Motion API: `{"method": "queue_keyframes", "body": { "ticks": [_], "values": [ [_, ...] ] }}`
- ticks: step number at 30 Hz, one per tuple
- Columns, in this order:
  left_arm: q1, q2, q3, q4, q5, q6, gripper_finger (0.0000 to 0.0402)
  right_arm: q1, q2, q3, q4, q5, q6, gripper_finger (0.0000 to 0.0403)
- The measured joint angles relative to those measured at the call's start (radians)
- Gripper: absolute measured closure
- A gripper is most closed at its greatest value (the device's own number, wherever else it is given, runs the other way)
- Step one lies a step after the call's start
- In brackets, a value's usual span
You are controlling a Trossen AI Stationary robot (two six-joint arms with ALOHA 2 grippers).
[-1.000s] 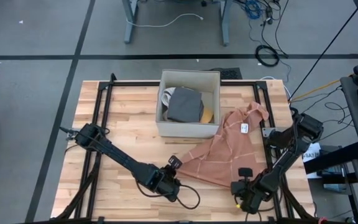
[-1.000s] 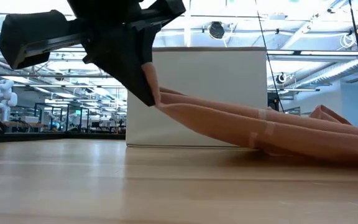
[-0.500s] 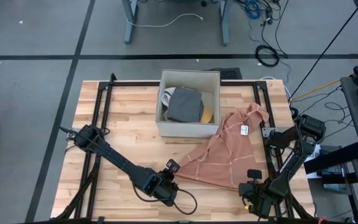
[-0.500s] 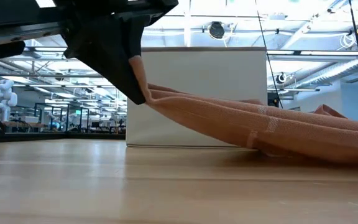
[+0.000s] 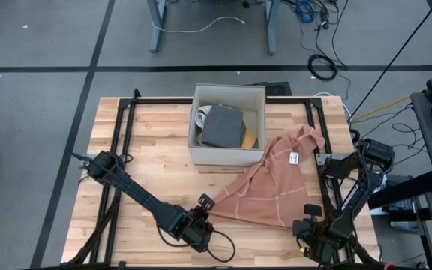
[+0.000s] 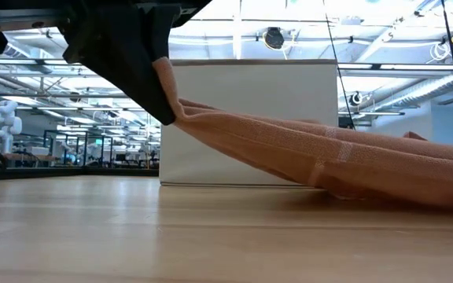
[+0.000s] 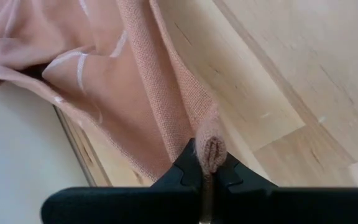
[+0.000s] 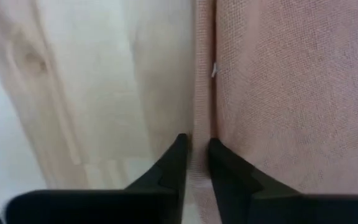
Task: Fold towel
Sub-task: Fold the brown towel with white checkered lines
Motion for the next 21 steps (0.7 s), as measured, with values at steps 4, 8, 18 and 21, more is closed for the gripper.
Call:
{"method": "queue_keyframes", "body": {
  "ticks": [4, 8, 18, 21],
  "values": [
    [-0.003, 0.000, 0.000, 0.015, -0.002, -0.010, 0.0401, 0.000, 0.000, -0.001, 0.048, -0.003, -0.040, 0.0392],
    [-0.015, 0.000, 0.000, 0.039, -0.022, -0.009, 0.0401, 0.002, 0.002, 0.003, 0.099, 0.022, -0.074, 0.0400],
    [-0.055, -0.001, 0.138, 0.061, -0.075, 0.100, 0.0401, -0.012, -0.032, 0.251, 0.127, 0.238, -0.420, 0.0402],
    [-0.077, -0.001, 0.245, 0.038, -0.136, 0.185, 0.0401, -0.012, -0.073, 0.351, 0.103, 0.329, -0.563, 0.0402]
  ]
}}
